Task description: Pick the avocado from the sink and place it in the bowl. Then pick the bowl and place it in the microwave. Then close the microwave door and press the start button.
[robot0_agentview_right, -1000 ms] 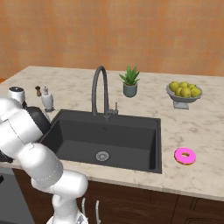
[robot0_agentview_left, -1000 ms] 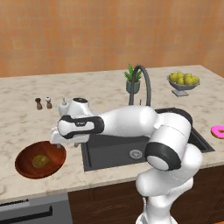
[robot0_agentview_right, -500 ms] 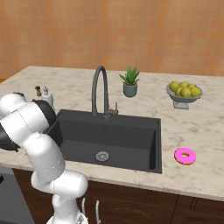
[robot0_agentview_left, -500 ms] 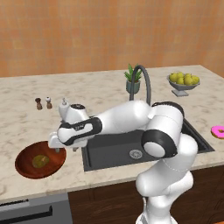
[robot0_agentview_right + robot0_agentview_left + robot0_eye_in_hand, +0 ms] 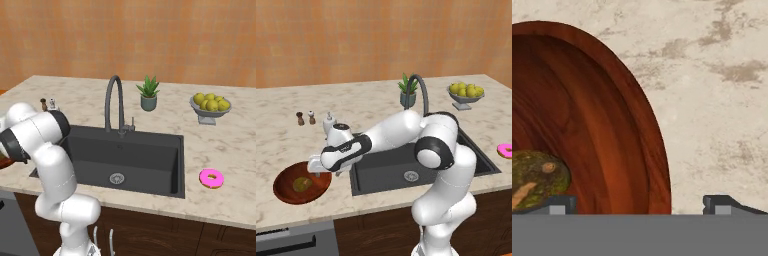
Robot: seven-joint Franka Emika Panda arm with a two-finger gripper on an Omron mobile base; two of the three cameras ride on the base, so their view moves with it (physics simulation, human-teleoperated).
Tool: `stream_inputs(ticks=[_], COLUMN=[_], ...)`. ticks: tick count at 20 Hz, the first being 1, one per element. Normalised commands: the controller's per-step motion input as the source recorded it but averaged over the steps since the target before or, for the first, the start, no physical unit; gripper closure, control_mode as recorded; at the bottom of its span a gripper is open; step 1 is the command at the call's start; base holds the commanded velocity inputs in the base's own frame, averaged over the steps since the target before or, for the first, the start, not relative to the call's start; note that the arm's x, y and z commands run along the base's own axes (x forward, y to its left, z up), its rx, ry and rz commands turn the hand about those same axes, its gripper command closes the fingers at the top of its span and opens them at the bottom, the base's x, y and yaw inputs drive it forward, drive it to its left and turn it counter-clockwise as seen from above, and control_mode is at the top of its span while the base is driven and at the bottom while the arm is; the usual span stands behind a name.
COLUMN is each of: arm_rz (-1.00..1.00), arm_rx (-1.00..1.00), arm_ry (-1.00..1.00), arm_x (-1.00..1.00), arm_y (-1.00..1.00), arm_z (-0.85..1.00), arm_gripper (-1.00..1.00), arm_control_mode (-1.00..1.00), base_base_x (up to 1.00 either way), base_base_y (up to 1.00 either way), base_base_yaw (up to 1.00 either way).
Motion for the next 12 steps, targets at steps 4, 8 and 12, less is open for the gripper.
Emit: stream_inputs(ticks=[4,8,12], arm_rz=[-0.02,-0.01,0.00], arm_rx=[0.00,0.00,0.00], arm_ry=[0.00,0.00,0.00], arm_x=[0.00,0.09,0.04], arm_y=[0.24,0.08,0.00], arm_z=[-0.15,-0.16,-0.02], arm_gripper=[1.00,1.00,1.00], arm_control_mode=[-1.00,-1.00,-1.00], base_base_x=[0.00,0.00,0.00], base_base_y=[0.00,0.00,0.00], base_base_yaw=[0.00,0.00,0.00])
